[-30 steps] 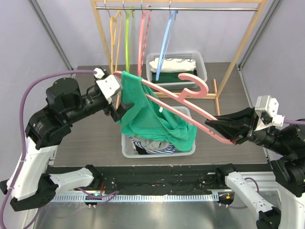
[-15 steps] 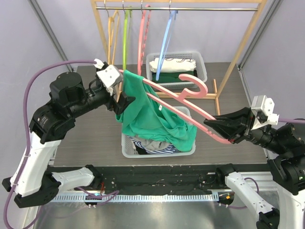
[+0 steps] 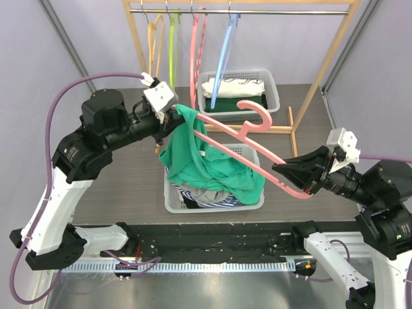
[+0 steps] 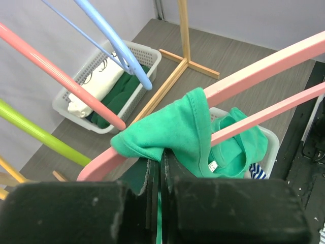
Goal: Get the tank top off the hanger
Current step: Remove the tank top from the hanger, then place the tank top in the bin.
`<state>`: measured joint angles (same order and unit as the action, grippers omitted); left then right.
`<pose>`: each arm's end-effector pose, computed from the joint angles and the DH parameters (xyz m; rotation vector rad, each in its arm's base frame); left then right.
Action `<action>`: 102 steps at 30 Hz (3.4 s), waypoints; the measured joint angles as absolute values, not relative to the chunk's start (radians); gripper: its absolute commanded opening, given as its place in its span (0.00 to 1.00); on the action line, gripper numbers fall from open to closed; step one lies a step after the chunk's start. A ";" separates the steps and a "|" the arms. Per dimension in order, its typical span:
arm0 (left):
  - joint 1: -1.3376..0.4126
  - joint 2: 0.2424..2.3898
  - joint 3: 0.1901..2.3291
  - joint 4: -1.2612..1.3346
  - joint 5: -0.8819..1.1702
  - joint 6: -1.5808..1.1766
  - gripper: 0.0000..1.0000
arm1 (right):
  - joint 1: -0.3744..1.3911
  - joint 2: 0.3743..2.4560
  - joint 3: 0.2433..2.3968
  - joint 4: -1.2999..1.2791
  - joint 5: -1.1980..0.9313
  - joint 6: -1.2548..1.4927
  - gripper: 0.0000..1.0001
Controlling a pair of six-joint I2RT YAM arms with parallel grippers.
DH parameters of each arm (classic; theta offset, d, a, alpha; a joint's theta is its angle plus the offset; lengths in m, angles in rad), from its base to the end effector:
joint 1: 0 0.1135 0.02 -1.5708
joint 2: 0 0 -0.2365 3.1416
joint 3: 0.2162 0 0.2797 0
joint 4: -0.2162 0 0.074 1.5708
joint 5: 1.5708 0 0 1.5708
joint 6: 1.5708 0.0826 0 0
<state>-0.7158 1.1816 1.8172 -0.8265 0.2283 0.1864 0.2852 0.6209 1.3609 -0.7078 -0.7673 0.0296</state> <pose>0.1885 -0.1887 0.5135 0.9305 1.5334 -0.5831 0.1012 0.0894 0.4839 -0.8032 1.3940 0.8324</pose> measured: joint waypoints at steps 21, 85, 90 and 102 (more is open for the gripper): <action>-0.716 1.253 2.008 -0.804 0.210 0.191 0.00 | 0.285 0.503 1.444 -0.903 -0.679 0.029 0.01; -0.940 1.527 1.099 -0.324 0.038 0.243 0.00 | 0.364 0.454 1.508 -1.086 0.112 0.190 0.01; -0.936 1.525 1.039 -0.242 0.040 0.240 0.02 | 0.369 0.463 1.482 -1.086 0.112 0.190 0.01; -0.899 1.475 0.968 -0.246 0.052 0.218 1.00 | 0.369 0.556 1.504 -1.085 0.115 0.194 0.01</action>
